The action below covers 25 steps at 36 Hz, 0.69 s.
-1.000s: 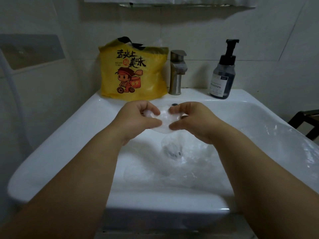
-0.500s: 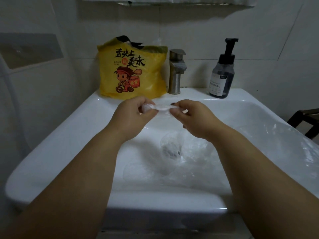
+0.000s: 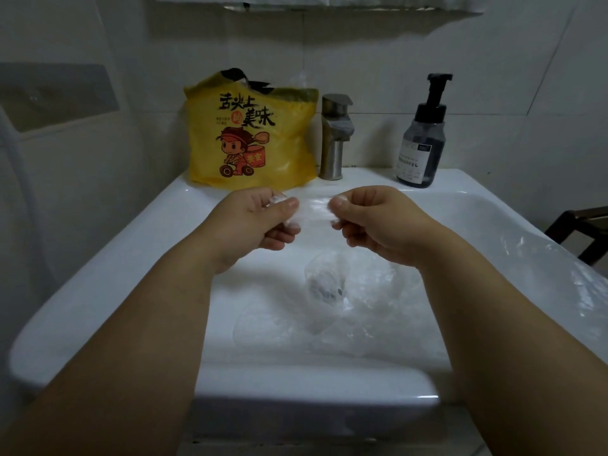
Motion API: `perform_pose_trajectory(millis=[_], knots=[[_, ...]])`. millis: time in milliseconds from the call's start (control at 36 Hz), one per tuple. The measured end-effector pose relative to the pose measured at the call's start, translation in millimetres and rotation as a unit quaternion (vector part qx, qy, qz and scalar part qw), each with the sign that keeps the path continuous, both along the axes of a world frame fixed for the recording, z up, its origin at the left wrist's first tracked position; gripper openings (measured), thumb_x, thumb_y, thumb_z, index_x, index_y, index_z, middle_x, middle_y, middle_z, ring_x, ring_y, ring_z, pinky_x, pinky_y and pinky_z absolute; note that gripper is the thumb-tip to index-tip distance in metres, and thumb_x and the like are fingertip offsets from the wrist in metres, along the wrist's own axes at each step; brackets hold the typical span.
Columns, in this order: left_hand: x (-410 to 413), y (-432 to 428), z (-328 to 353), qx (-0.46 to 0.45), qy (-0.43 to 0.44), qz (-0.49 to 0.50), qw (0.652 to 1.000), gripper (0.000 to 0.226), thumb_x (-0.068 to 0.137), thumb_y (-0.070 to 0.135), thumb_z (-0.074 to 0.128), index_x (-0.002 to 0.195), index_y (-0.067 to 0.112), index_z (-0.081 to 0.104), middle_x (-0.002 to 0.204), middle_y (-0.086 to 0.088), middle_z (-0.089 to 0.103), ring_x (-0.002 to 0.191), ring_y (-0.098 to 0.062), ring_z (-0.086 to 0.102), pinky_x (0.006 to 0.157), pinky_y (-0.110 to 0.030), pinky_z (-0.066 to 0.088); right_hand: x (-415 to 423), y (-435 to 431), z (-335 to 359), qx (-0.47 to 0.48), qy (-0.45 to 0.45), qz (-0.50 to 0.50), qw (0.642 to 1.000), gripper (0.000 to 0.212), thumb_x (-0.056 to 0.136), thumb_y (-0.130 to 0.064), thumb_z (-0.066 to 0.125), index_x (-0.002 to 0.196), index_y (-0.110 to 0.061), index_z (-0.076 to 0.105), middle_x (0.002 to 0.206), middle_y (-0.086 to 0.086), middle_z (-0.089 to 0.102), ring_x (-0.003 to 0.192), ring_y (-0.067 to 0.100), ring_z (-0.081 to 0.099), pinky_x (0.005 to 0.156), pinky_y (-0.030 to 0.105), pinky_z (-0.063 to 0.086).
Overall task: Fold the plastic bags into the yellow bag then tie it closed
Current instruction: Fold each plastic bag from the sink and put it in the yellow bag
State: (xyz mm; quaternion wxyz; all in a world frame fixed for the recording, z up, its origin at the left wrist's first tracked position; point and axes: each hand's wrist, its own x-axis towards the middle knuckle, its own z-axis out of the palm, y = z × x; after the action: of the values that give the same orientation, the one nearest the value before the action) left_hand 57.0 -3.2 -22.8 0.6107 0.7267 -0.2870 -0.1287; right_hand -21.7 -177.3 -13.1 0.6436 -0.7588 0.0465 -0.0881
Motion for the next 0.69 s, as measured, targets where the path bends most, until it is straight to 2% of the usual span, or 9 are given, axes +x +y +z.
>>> perform_pose_trajectory(millis=[194,306,361,417,500,611,694], knots=[[-2.4,2.0,3.7,0.001,0.08,-0.027,0.996,0.012,0.095,0.02,0.056,0.084,0.015,0.059,0.061,0.003,0.064,0.055,-0.005,0.06,0.053,-0.016,0.052,-1.2,-3.8,0.9,0.032,0.023,0.042,0.998,0.008,0.092,-0.012,0.058,0.091,-0.008,0.065,0.067,0.002,0.059,0.063,0.009,0.056,0.056,0.019,0.049],[-2.5,3.7,3.9,-0.005,0.137,-0.059,0.989,0.01,0.097,0.014,0.053,0.088,0.014,0.059,0.064,0.002,0.065,0.059,-0.006,0.062,0.056,-0.017,0.054,-1.7,-8.0,0.6,0.044,0.031,0.058,0.997,0.019,0.092,-0.005,0.057,0.108,-0.015,0.062,0.073,0.009,0.059,0.059,0.01,0.058,0.057,0.023,0.05],[-2.6,3.7,4.6,-0.018,0.154,-0.065,0.986,0.01,0.098,0.012,0.051,0.09,0.014,0.058,0.069,-0.001,0.066,0.061,-0.008,0.063,0.057,-0.018,0.055,-1.9,-9.3,1.0,0.047,0.026,0.059,0.997,0.02,0.094,-0.001,0.053,0.102,-0.018,0.061,0.075,0.012,0.058,0.057,0.012,0.056,0.056,0.025,0.05],[-2.4,2.9,5.4,-0.036,0.162,-0.063,0.984,0.011,0.099,0.008,0.049,0.098,0.015,0.058,0.071,-0.003,0.066,0.061,-0.009,0.063,0.058,-0.019,0.055,-1.1,-8.0,1.0,0.04,0.02,0.056,0.997,0.02,0.095,0.001,0.049,0.093,-0.013,0.063,0.074,0.012,0.055,0.059,0.015,0.052,0.054,0.025,0.048],[-2.0,0.8,5.2,-0.054,0.149,-0.055,0.986,0.024,0.099,0.002,0.045,0.105,0.022,0.056,0.068,-0.003,0.064,0.06,-0.01,0.063,0.057,-0.021,0.054,1.8,-4.1,0.3,0.025,0.011,0.031,0.999,0.025,0.094,0.003,0.046,0.085,-0.006,0.068,0.073,0.013,0.055,0.06,0.019,0.05,0.053,0.025,0.046],[-3.6,-3.3,3.3,-0.022,0.086,-0.024,0.996,0.028,0.097,-0.001,0.041,0.087,0.017,0.06,0.065,0.001,0.061,0.06,-0.009,0.059,0.056,-0.018,0.051,2.2,-1.3,1.6,0.016,-0.003,0.016,1.0,0.021,0.09,0.004,0.049,0.087,-0.005,0.068,0.082,0.017,0.059,0.066,0.02,0.053,0.062,0.029,0.048],[-3.7,-5.0,3.8,-0.013,0.047,0.011,0.999,0.032,0.096,0.0,0.039,0.08,0.012,0.064,0.062,0.002,0.061,0.061,-0.01,0.058,0.058,-0.019,0.05,3.9,-1.0,-1.7,-0.059,-0.015,0.009,0.998,0.023,0.084,0.008,0.056,0.09,-0.011,0.067,0.099,0.015,0.066,0.075,0.021,0.059,0.07,0.03,0.052]])
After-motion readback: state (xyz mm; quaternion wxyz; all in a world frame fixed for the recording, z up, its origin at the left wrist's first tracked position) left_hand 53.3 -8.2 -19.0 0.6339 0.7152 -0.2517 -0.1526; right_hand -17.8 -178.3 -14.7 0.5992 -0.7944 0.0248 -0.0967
